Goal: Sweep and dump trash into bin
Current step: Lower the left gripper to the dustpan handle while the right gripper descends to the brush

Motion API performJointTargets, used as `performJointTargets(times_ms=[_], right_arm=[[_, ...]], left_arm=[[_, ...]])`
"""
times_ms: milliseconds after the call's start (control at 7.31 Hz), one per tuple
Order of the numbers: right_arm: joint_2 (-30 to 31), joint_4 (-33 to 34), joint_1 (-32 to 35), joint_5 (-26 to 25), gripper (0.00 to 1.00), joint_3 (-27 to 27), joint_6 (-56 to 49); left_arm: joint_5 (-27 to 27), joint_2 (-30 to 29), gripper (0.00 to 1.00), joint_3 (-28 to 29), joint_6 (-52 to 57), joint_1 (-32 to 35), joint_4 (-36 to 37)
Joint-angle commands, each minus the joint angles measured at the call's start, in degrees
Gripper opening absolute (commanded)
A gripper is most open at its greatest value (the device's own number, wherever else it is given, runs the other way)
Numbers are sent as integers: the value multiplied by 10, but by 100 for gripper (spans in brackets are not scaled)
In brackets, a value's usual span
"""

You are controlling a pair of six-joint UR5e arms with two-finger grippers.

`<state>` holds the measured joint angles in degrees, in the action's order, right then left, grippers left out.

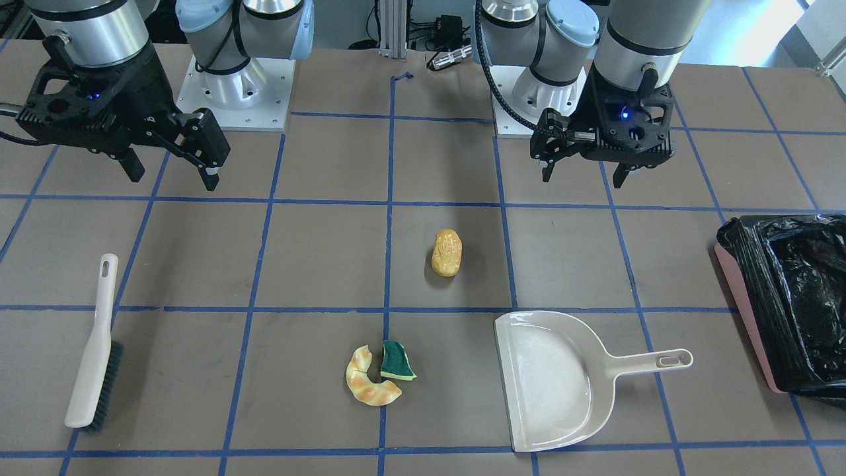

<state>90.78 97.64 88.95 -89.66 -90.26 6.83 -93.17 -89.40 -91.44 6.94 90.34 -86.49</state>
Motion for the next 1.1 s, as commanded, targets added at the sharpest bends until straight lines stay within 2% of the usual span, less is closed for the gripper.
performJointTargets(times_ms=[0, 411, 684, 958], right_arm=[[-2, -1, -1, 0, 100, -2, -4], [-26, 34, -6, -3, 100, -3, -74], [-27, 33, -11, -5, 100, -7, -77], [-29, 33, -49, -4, 100, -15, -104]], left_arm=[[-1, -2, 100, 0, -1, -1, 1], [1, -14, 100, 1, -62, -20, 7], [1, -23, 100, 5, -119, -30, 8], [0, -39, 100, 8, -245, -54, 9]])
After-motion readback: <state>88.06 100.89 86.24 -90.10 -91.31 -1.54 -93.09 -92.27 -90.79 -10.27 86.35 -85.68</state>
